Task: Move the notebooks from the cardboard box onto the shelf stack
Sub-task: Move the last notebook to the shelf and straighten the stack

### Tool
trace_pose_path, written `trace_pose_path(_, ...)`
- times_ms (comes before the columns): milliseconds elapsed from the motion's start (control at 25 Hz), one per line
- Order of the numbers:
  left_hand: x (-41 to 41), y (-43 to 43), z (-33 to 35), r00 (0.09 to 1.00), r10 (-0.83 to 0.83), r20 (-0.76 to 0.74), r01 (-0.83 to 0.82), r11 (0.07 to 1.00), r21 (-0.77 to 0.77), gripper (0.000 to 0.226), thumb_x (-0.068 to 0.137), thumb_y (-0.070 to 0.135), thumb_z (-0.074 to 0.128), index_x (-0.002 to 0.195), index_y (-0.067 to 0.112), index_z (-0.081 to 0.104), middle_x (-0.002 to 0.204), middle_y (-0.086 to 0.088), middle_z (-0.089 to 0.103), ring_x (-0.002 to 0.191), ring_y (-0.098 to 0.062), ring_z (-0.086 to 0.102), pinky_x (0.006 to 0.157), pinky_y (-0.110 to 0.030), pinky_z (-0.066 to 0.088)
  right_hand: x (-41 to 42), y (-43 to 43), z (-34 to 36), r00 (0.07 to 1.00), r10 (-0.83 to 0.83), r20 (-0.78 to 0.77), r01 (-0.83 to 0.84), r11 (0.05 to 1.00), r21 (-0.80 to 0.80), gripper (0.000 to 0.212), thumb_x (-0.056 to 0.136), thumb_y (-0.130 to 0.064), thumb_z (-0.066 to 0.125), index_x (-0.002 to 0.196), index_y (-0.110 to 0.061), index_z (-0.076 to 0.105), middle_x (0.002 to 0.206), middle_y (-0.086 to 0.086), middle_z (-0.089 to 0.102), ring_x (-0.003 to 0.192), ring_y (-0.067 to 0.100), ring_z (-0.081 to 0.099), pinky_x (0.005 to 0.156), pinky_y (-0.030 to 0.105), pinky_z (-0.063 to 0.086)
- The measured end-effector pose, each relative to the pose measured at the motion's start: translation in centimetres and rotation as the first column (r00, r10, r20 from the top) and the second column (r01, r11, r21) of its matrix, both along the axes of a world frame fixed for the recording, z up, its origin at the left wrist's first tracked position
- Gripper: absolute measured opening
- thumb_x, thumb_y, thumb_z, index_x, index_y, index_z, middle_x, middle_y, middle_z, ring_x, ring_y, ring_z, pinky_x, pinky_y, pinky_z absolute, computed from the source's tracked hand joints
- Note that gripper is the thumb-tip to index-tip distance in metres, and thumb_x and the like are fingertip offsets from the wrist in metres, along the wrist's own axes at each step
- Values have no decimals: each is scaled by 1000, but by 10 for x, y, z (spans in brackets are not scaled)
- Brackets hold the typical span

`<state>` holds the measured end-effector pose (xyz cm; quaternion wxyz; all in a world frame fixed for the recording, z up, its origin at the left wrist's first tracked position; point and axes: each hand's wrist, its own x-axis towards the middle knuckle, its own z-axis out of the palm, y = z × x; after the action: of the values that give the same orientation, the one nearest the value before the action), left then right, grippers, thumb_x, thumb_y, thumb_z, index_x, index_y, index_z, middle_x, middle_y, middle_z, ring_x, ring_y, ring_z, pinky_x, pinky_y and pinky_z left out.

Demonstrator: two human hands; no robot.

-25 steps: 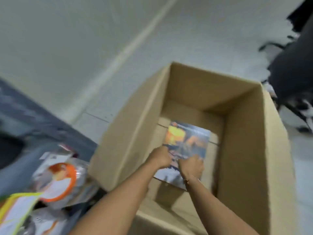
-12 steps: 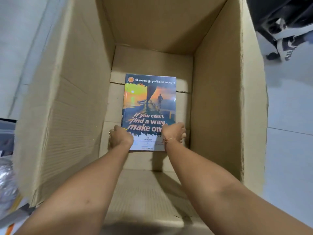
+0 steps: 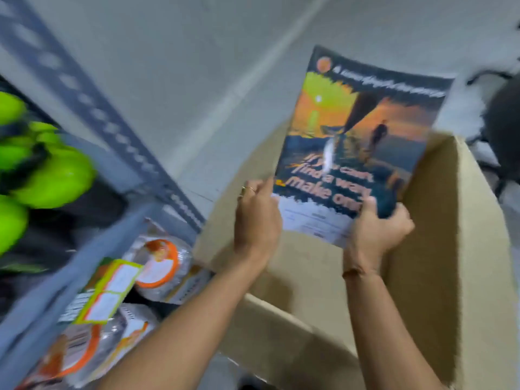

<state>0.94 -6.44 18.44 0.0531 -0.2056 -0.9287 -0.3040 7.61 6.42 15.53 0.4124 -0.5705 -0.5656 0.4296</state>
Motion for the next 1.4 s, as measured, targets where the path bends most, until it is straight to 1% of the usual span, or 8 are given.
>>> trace_pose_path(160, 20, -87, 118, 867, 238, -438, -91, 940, 329, 47, 83, 21, 55, 125, 1, 59, 102, -18, 63, 94, -20, 57, 90, -13, 39, -20, -65, 133, 844, 250, -474, -132, 954, 269, 47, 79, -16, 66, 122, -2, 57, 117, 15, 52, 107, 14, 54, 91, 6, 42)
trace_pose_path(280, 41, -162, 190, 656, 457, -600, -215, 876, 432, 49, 81, 24, 54, 122, -2, 60, 102, -21, 62, 96, -15, 50, 94, 5, 25, -40, -132, 204, 580, 522, -625, -309, 851, 425, 45, 79, -23, 66, 123, -16, 59, 123, 9, 58, 111, 22, 60, 95, 26, 50)
trace_pose_path(400, 61, -224, 248, 456, 586, -670, -351, 810, 469, 47, 81, 24, 56, 119, -3, 63, 108, -23, 61, 98, -17, 50, 94, -5, 33, -62, -191, 270, 364, 742, -564, -392, 671, 629, 32, 81, -11, 64, 112, -6, 65, 112, 6, 59, 104, 22, 61, 87, 16, 50)
trace_pose_path(600, 60, -276, 336, 267, 682, -681, -598, 672, 438, 36, 84, 13, 60, 117, -2, 65, 119, -23, 64, 106, -37, 61, 93, -35, 43, -97, -245, 388, 262, 952, -162, -515, 279, 810, 28, 84, -2, 57, 108, -4, 69, 117, 11, 69, 107, 25, 63, 83, 5, 36)
trace_pose_path(880, 28, -327, 382, 450, 825, -342, -848, 514, 125, 44, 96, 36, 44, 93, -3, 65, 103, -27, 68, 88, -39, 56, 72, -34, 41, -157, -298, 425, 65, 764, 642, -817, -328, 473, 37, 90, -33, 49, 95, 0, 65, 102, 18, 67, 99, 35, 61, 80, 31, 46)
trace_pose_path(1080, 53, -327, 381, 560, 757, -335, -739, 640, 211, 45, 94, 46, 47, 91, 10, 75, 94, -16, 73, 98, -32, 61, 72, -29, 40, -139, -275, 414, 27, 842, 538, -752, -338, 566, 45, 88, -50, 50, 83, -9, 68, 86, 19, 65, 89, 32, 60, 71, 28, 40)
trace_pose_path(1200, 67, -328, 379, 631, 690, -355, -652, 720, 239, 25, 87, 38, 63, 101, 22, 76, 116, 5, 72, 114, -14, 59, 80, -15, 33, -125, -249, 403, -119, 868, 482, -710, -414, 570, 37, 79, -49, 62, 104, -23, 73, 108, 2, 72, 106, 16, 62, 83, 23, 43)
trace_pose_path(1400, 55, -334, 377, 627, 706, -329, -672, 704, 230, 22, 86, 30, 66, 103, 19, 75, 115, 3, 73, 112, -25, 59, 82, -23, 39, -131, -249, 399, -95, 870, 484, -687, -409, 601, 33, 84, -35, 63, 113, -19, 68, 124, 4, 67, 118, 15, 56, 91, 17, 38)
